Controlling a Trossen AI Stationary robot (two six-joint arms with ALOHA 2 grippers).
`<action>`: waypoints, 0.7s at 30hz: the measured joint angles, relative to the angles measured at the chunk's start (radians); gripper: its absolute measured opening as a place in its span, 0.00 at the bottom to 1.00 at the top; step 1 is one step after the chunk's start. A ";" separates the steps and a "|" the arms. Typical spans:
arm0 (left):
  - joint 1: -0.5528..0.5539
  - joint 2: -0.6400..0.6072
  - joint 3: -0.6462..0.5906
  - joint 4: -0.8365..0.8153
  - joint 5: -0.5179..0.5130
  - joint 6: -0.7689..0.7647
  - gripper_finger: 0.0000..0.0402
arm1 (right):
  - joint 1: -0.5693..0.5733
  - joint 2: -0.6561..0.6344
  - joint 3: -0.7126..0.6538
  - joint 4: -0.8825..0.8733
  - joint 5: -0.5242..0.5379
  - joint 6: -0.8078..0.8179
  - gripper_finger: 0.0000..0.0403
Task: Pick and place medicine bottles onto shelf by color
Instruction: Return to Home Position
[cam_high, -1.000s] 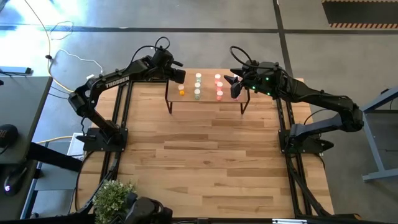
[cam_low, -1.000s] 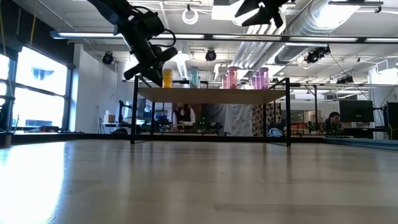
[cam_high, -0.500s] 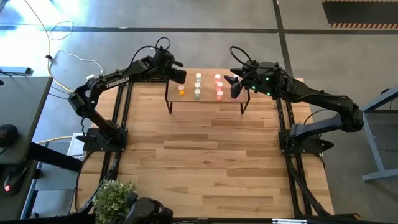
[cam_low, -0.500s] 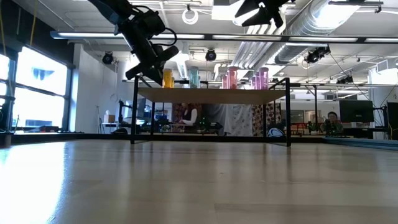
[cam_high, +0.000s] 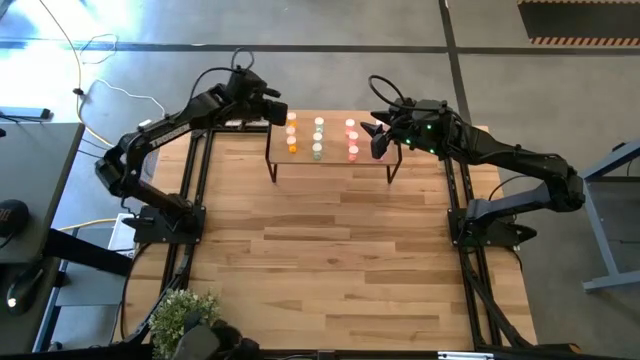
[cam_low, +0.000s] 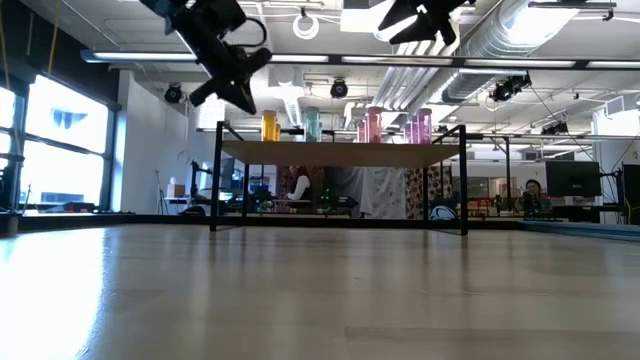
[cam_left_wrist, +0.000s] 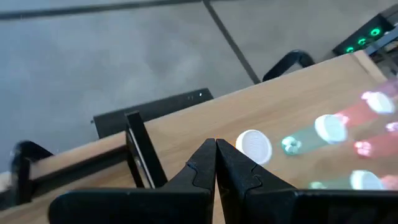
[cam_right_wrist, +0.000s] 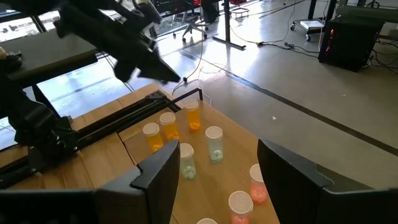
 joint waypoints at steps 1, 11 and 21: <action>0.000 -0.019 0.000 -0.007 0.000 0.011 0.00 | 0.000 0.000 0.000 0.000 0.000 0.000 0.51; -0.137 -0.262 -0.046 -0.035 0.001 0.158 0.00 | 0.000 -0.010 0.000 0.003 -0.009 0.009 0.51; -0.325 -0.574 -0.407 0.258 0.037 0.156 0.00 | 0.000 -0.042 0.000 0.007 -0.012 0.000 0.51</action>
